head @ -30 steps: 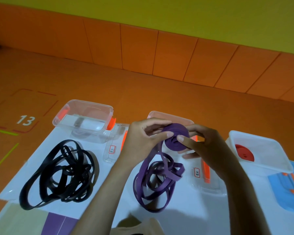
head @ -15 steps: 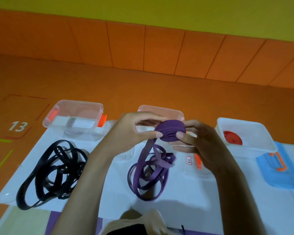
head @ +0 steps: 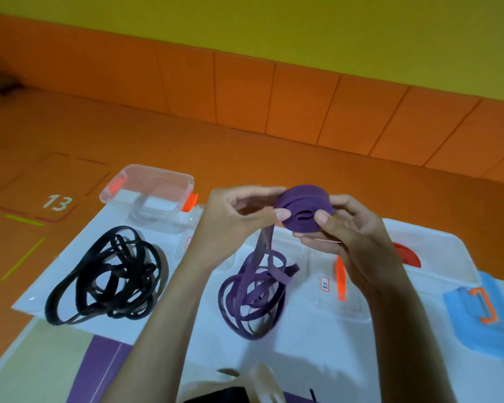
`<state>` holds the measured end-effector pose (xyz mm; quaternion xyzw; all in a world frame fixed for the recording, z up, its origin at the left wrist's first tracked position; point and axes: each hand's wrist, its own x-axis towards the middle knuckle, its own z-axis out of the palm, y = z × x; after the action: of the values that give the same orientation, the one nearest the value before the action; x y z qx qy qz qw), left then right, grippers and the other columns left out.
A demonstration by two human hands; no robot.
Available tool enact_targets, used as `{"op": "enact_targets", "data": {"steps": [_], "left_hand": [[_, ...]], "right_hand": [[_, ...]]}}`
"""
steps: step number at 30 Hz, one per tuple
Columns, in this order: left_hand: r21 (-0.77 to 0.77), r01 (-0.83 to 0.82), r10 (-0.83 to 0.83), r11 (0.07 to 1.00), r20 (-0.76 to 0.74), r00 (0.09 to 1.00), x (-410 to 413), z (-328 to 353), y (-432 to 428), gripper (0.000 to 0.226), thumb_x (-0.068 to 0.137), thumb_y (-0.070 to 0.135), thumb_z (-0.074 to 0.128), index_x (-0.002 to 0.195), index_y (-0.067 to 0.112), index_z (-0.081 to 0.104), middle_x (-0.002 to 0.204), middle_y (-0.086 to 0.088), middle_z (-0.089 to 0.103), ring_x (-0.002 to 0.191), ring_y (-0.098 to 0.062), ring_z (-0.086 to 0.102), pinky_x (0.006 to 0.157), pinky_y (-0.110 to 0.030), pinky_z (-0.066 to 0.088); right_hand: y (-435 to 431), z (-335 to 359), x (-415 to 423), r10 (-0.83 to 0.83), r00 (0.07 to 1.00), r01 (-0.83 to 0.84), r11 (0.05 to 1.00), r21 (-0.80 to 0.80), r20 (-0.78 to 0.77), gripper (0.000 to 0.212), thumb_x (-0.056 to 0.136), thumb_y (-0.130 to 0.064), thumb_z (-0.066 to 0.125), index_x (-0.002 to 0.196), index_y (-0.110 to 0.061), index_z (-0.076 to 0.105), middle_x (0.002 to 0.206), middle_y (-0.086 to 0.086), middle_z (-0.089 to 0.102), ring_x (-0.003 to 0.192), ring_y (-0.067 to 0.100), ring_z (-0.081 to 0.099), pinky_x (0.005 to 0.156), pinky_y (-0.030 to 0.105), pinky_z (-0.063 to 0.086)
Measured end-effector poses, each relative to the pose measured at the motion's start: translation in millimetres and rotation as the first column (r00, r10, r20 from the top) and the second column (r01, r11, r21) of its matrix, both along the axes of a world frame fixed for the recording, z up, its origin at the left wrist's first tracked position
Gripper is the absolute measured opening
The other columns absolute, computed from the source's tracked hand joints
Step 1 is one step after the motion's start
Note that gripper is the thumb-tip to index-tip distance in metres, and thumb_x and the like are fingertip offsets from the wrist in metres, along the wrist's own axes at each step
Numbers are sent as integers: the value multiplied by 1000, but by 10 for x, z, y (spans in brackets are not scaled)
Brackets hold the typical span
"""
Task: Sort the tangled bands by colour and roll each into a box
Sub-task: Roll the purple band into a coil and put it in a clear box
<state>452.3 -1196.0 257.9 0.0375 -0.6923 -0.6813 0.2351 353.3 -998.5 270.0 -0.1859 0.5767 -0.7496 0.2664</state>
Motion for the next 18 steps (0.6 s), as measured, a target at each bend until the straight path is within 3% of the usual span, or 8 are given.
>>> {"op": "enact_targets", "data": {"steps": [2, 5, 9, 12, 15, 18], "left_hand": [[17, -8, 8, 1000, 9, 1000, 56, 5, 35, 38, 82, 7, 88, 118, 10, 79, 115, -3, 81, 108, -23, 76, 100, -40, 60], [4, -8, 8, 1000, 22, 1000, 121, 36, 86, 37, 81, 10, 89, 117, 16, 80, 110, -1, 81, 98, -14, 75, 92, -27, 59], [-3, 42, -42, 999, 32, 999, 195, 99, 110, 29, 83, 14, 89, 108, 25, 83, 89, 7, 79, 80, -8, 71, 81, -21, 58], [-32, 50, -48, 998, 52, 997, 229, 106, 86, 27, 83, 12, 90, 104, 27, 83, 93, 8, 81, 84, -7, 75, 79, -19, 60], [-98, -20, 32, 995, 115, 993, 224, 35, 96, 31, 80, 13, 92, 108, 20, 82, 101, 6, 82, 95, -10, 77, 89, -25, 61], [-34, -41, 45, 999, 121, 992, 205, -65, 138, 31, 80, 8, 90, 110, 13, 82, 104, 3, 82, 100, -15, 78, 91, -26, 61]], "right_hand": [[7, -15, 40, -21, 1000, 21, 1000, 2, -16, 43, 81, -25, 83, 119, -8, 69, 114, 20, 77, 90, 44, 78, 75, 35, 66], [38, -28, 78, -41, 998, 41, 999, 0, -44, 56, 75, -37, 85, 121, -9, 70, 114, 18, 77, 91, 42, 78, 76, 35, 65], [56, -37, 125, -36, 998, 35, 999, -21, -43, 56, 76, -39, 84, 120, -8, 70, 114, 19, 77, 92, 41, 79, 74, 36, 65], [54, -8, 165, -55, 990, 58, 998, 18, -132, 45, 82, -31, 85, 118, -9, 70, 109, 13, 79, 91, 39, 79, 72, 34, 66], [81, 72, 169, -78, 939, 122, 986, 112, -336, 34, 81, -28, 83, 112, -15, 73, 102, 1, 79, 84, 29, 81, 69, 29, 65], [85, 102, 159, -71, 894, 166, 970, 180, -442, 35, 79, -29, 83, 110, -17, 74, 98, -8, 80, 79, 21, 81, 67, 25, 64]]}}
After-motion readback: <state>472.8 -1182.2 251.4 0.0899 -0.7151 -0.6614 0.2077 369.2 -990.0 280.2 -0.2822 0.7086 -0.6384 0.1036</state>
